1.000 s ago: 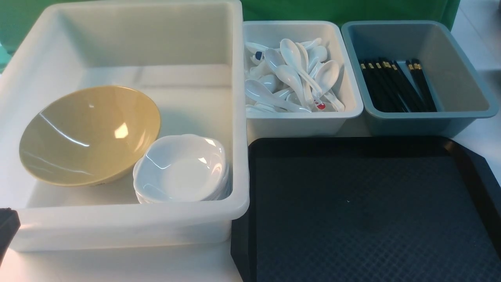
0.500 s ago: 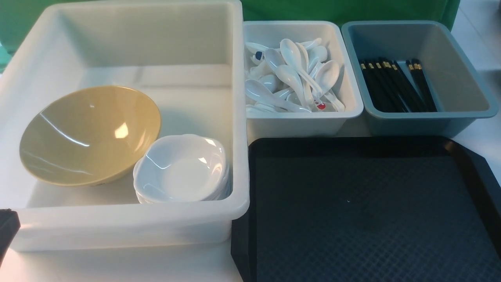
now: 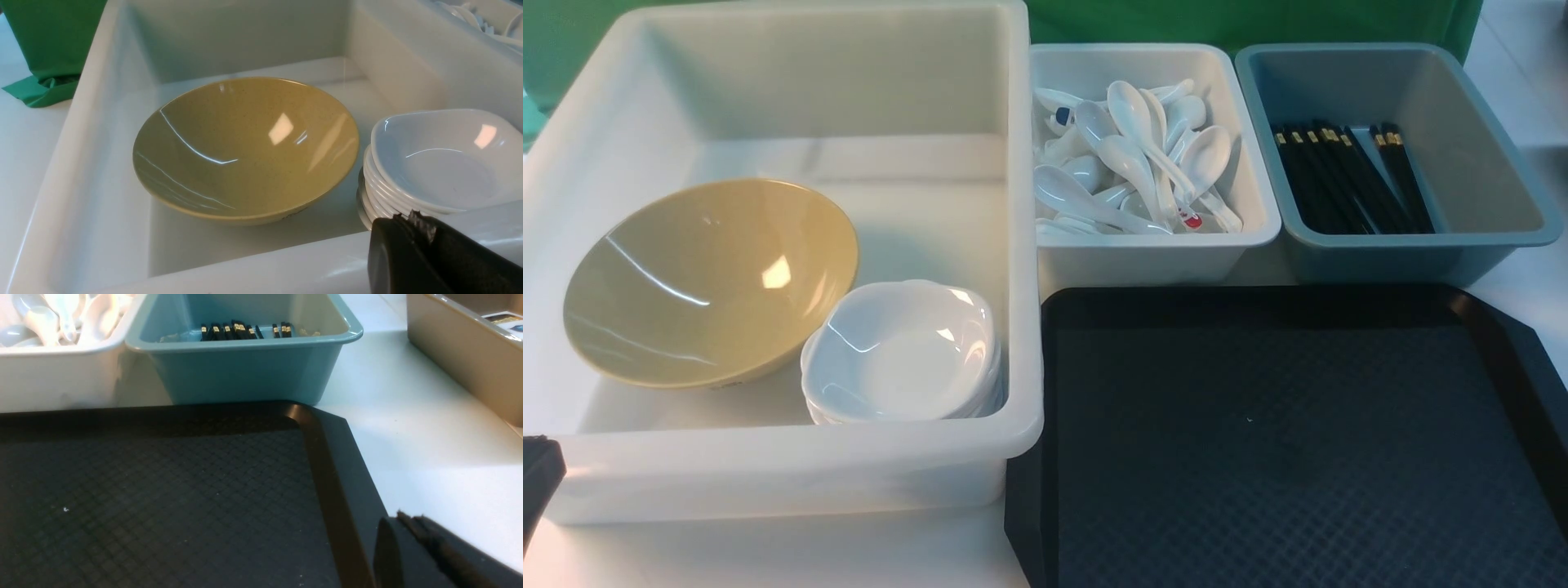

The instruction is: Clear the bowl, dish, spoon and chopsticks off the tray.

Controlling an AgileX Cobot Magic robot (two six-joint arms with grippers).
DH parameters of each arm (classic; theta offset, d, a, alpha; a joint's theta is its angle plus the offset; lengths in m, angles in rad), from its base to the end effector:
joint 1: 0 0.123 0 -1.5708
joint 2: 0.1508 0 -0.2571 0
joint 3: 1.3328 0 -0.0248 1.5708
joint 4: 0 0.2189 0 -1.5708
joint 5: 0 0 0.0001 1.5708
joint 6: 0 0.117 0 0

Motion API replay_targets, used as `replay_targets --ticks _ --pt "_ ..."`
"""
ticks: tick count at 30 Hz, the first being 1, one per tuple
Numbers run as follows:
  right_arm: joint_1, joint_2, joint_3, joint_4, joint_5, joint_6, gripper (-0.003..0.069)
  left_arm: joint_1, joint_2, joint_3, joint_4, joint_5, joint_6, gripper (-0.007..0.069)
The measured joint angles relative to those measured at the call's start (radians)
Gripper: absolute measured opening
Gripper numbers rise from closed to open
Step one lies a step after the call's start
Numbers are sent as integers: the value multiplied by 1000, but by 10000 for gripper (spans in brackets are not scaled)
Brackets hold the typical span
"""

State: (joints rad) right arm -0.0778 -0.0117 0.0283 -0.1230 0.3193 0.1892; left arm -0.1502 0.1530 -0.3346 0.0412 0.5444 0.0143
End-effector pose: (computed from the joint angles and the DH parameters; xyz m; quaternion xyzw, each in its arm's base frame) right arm 0.0748 -0.0104 0.1702 0.0710 0.7854 -0.0169 0.6147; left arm 0.0712 -0.0083 0.2501 0.0731 0.7940 -0.0219 0.6031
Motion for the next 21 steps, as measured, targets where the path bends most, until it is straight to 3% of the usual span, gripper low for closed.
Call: replay_targets --ticks 6,10,15,21 --pt "0 0 0 0 0 0 38 0 0 3 -11 -20 0 -11" --pt "0 0 0 0 0 0 41 15 -26 63 -10 -187 4 -11" --pt "0 0 0 0 0 -1 44 152 -120 212 -15 -359 7 -11" --pt "0 0 0 0 1 -1 45 259 -163 355 -61 -365 7 -11"
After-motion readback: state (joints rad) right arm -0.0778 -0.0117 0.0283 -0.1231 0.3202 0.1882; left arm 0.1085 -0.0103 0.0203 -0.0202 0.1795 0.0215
